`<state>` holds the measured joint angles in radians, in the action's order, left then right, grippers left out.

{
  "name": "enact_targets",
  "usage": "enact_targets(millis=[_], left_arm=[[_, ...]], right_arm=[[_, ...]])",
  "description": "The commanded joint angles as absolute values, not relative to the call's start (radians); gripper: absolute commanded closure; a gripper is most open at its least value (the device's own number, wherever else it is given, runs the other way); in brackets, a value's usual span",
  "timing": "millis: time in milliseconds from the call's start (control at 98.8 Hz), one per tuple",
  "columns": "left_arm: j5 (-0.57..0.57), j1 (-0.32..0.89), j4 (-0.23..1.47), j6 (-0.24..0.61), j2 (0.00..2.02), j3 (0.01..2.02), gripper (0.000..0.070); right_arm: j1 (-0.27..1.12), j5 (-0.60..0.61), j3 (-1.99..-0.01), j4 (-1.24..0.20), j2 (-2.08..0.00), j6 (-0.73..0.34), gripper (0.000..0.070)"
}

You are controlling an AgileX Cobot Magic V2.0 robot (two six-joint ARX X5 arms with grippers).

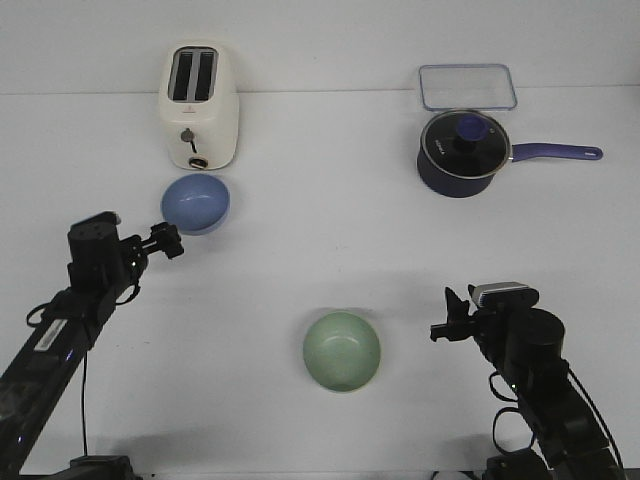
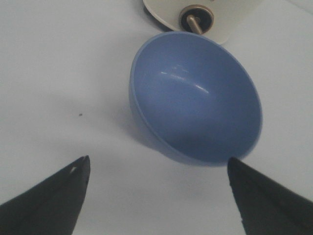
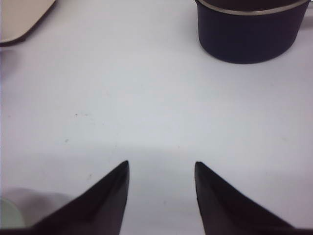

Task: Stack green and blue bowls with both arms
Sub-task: 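Withdraw the right gripper and reach the left gripper to the light blue bowl, then grasp the blue bowl rim with the left gripper, carry it onto the green bowl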

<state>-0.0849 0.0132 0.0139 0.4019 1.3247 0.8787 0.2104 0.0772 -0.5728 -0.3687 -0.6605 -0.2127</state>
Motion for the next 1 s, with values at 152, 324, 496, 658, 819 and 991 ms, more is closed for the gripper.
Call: enact_targets(millis=[152, 324, 496, 658, 819, 991], left_arm=[[-0.091, 0.007, -0.001, 0.369, 1.592, 1.053, 0.0157], [-0.09, 0.0, 0.015, 0.376, 1.767, 1.174, 0.0192], [-0.091, 0.0, 0.036, 0.379, 1.855, 1.242, 0.0629], [-0.091, 0.0, 0.051, 0.378, 1.834, 1.245, 0.0687], [-0.182, 0.0, 0.097, 0.369, 1.741, 1.245, 0.0687], [-0.253, 0.039, 0.254, 0.272, 1.585, 1.244, 0.0686]], right_arm=[[0.215, 0.079, -0.575, -0.376, -0.663, -0.204, 0.0433], [0.215, 0.079, -0.575, -0.379, -0.663, -0.204, 0.0433], [0.215, 0.079, -0.575, -0.381, -0.663, -0.204, 0.0433], [0.215, 0.07, -0.575, -0.4, -0.663, -0.204, 0.0433], [0.214, 0.024, -0.56, -0.403, -0.662, -0.197, 0.0433], [0.214, 0.027, -0.497, -0.368, -0.661, -0.239, 0.0433]])
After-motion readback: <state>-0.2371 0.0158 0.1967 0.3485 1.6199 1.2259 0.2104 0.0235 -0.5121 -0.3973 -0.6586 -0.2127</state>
